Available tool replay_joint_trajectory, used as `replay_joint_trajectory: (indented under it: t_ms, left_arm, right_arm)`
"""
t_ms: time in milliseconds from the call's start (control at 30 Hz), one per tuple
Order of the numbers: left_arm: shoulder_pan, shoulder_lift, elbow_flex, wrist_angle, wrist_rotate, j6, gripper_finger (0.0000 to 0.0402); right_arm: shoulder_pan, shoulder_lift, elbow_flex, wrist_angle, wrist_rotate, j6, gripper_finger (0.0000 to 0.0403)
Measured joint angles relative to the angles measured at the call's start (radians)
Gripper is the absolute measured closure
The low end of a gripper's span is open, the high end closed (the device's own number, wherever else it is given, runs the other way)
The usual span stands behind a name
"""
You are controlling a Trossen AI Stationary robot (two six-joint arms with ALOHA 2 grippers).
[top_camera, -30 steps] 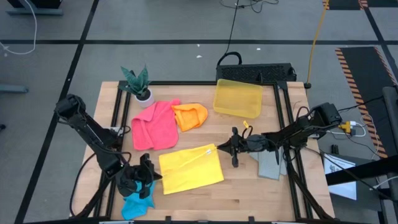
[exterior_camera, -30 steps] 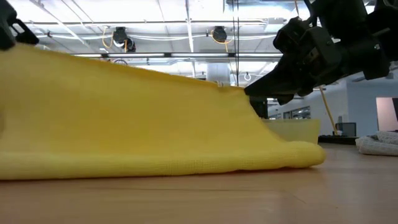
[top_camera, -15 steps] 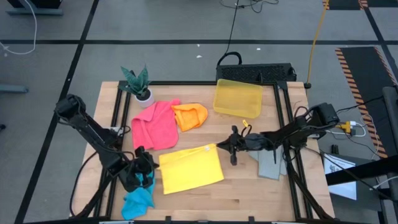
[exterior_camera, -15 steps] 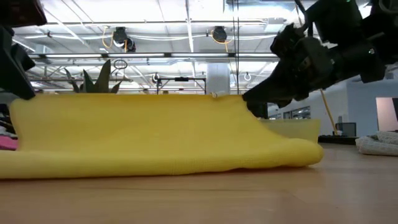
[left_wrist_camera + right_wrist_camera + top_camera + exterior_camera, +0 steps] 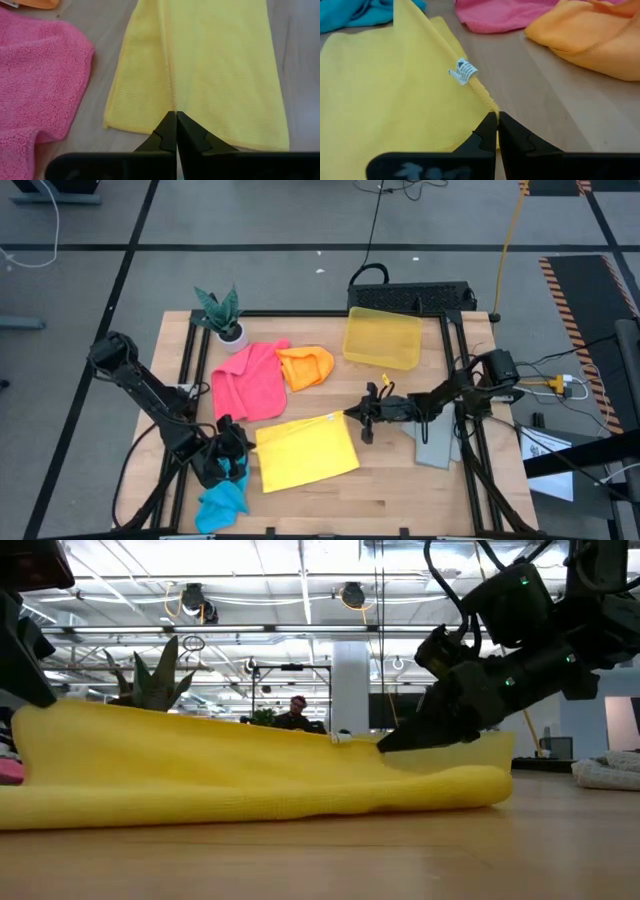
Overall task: Fold microfiber towels
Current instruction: Fold the yellow kitchen towel
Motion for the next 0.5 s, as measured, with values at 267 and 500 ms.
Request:
replay_joint_trajectory:
  t_ms: [267, 500]
  left_arm:
    - [0.0, 0.0, 0.0, 0.0, -0.017, 0.037, 0.037]
    - [0.008, 0.0, 0.0, -0.01, -0.08, 0.066, 0.034]
  right_arm:
    - [0.0, -0.001, 0.0, 0.0, 0.0, -0.016, 0.0401]
    - [0.0, -0.001, 0.017, -0.031, 0.0, -0.031, 0.0389]
